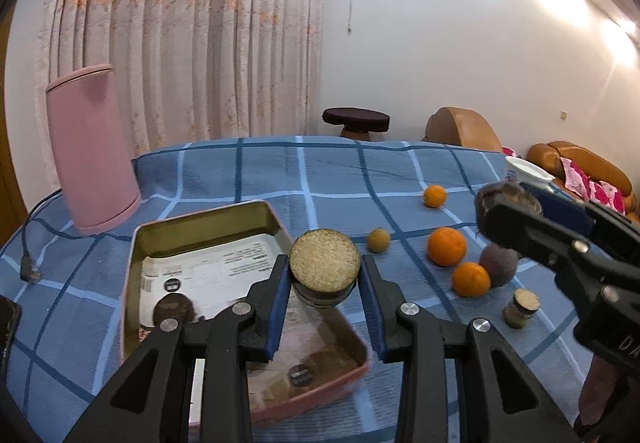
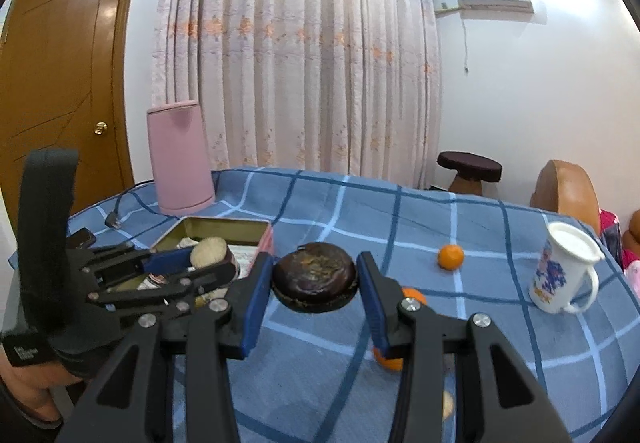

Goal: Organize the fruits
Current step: 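Carry both cakes over the pink tin and open both tools to release them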

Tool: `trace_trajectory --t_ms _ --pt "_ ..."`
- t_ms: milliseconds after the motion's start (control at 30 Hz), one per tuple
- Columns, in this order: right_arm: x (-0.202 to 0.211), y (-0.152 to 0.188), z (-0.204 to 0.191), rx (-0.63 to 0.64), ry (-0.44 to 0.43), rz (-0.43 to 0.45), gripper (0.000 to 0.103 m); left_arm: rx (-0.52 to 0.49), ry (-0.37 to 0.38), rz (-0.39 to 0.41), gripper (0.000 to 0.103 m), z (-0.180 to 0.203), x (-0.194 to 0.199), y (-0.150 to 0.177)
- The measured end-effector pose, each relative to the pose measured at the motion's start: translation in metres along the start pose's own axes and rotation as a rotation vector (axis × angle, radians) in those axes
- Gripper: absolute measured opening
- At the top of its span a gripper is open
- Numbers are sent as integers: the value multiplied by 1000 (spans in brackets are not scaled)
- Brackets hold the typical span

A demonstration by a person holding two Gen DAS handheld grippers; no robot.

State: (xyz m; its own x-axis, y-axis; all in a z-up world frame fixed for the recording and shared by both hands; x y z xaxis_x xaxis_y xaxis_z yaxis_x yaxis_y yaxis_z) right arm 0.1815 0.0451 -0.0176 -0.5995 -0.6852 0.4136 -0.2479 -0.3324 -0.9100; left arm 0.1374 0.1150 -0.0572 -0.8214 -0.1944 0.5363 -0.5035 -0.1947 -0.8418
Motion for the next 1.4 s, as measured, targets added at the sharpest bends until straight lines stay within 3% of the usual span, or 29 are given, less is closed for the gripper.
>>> trace_trajectory --t_ms 700,1400 --pt "-50 -17 -48 69 -81 -44 46 79 -86 -34 36 -59 -6 8" --pt "-107 12 -79 85 -130 -165 46 129 -113 -74 36 -99 -14 18"
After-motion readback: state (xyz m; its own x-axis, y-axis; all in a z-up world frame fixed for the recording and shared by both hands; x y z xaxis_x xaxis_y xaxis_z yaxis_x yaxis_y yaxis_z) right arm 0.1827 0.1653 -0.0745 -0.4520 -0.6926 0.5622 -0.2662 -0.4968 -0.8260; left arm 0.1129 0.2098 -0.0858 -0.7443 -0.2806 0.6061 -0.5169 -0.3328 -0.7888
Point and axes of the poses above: each gripper's, at about its wrist camera, not at the fingertips, and x roughly against the way its jaws point, z to its right, y to its underside, the point moved 9 cm from there along -x, roughly the way its jaws point, and after that the axes turned 4 degrees about -z, right-handed, at the moved point
